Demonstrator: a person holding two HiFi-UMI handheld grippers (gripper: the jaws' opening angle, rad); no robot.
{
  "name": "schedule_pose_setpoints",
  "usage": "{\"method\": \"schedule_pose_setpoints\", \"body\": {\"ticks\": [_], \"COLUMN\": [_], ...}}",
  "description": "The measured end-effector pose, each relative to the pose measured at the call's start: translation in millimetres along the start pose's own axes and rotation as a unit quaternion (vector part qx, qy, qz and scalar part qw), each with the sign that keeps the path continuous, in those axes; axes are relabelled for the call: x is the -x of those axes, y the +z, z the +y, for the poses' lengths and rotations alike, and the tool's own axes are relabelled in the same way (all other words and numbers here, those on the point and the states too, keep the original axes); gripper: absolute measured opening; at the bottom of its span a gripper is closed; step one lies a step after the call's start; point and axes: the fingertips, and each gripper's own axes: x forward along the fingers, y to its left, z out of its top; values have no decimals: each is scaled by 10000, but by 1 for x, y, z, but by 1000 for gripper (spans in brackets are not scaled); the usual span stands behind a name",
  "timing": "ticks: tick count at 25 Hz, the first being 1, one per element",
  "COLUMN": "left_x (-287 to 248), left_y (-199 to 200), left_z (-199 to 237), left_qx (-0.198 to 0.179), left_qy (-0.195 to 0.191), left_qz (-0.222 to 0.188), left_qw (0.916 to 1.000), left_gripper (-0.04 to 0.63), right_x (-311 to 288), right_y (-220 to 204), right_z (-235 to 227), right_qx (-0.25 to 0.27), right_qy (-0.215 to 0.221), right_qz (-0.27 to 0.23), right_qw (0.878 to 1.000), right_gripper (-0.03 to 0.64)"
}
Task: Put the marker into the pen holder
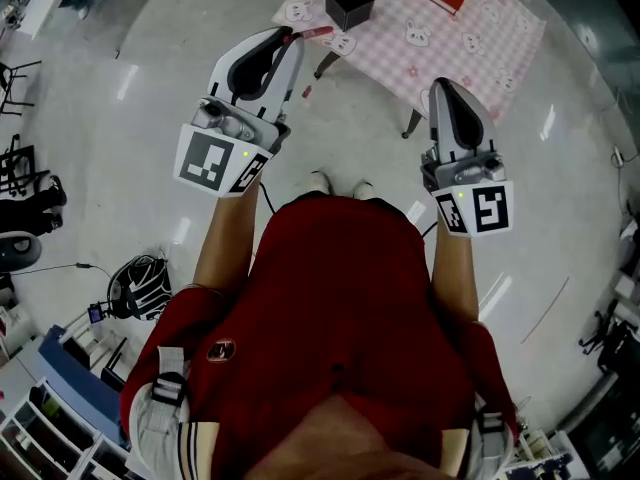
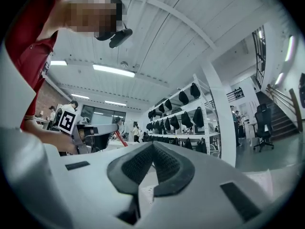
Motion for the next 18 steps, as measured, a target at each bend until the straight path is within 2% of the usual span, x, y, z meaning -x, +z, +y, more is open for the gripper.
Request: {"method": "schedule_pose_setpoints", "body": {"ticks": [11, 18], "left_x": [9, 6], "left_y": [-8, -18], "left_z": [26, 34], "left_qx": [136, 210], "left_qy": [-356, -414], "left_qz": [-110, -82], "left_qw": [9992, 9989], "left_gripper": [46, 46], "right_x": [-14, -22], "right_y": [-6, -11], "right_z": [25, 28], "right_qx": [168, 224], "right_qy": [-351, -401], "right_qz": [200, 319], "right_qw": [9990, 9984], "right_gripper": [-2, -2]}}
